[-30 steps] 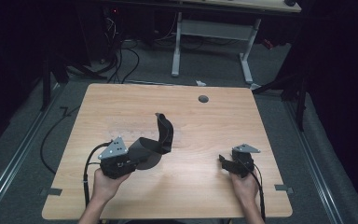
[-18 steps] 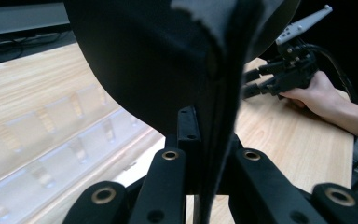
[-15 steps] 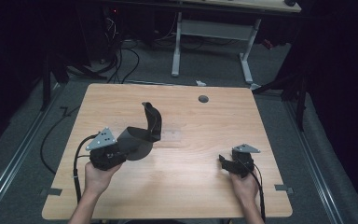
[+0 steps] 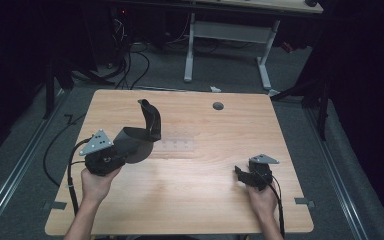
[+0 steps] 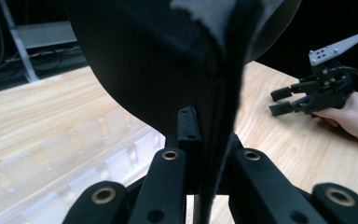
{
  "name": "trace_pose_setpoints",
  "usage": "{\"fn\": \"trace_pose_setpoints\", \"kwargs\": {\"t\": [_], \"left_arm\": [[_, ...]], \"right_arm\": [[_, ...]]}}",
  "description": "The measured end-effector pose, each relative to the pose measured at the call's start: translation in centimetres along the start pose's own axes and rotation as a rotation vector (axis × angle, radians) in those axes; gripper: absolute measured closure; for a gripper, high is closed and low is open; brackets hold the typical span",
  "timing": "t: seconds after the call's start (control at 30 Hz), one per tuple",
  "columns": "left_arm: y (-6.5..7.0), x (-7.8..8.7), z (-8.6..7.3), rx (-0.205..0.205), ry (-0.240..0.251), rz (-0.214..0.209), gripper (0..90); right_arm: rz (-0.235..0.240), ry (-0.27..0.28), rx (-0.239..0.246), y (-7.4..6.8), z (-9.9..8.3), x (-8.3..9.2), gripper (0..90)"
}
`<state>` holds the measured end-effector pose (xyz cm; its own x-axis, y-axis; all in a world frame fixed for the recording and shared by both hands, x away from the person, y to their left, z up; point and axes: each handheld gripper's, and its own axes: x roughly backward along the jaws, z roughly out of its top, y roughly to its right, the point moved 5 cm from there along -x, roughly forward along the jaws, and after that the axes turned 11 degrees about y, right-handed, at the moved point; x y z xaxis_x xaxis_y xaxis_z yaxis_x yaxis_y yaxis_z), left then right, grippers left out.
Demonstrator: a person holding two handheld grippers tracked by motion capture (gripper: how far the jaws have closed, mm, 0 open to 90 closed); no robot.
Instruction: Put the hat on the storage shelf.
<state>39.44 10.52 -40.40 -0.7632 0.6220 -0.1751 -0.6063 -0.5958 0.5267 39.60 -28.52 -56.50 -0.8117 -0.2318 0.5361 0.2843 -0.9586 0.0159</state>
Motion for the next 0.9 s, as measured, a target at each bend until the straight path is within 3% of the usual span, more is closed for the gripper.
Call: {"fn": "trace_pose_setpoints", "kwargs": {"t": [0.3, 0.5, 0.9], "left_arm": [[-2.0, -0.4, 1.2, -0.047, 0.028, 0.049, 86.5], [-3.4, -0.5, 2.3, -0.043, 0.065, 0.083, 86.5], [-6.6, -0.8, 3.3, -0.129, 0.099, 0.177, 86.5]], "right_arm": [[0.000, 0.000, 0.001, 0.0, 0.0, 0.0, 37.4], [0.000, 0.000, 0.001, 0.0, 0.0, 0.0, 37.2], [0.000, -0.001, 0.000, 0.0, 0.0, 0.0, 37.0]]}}
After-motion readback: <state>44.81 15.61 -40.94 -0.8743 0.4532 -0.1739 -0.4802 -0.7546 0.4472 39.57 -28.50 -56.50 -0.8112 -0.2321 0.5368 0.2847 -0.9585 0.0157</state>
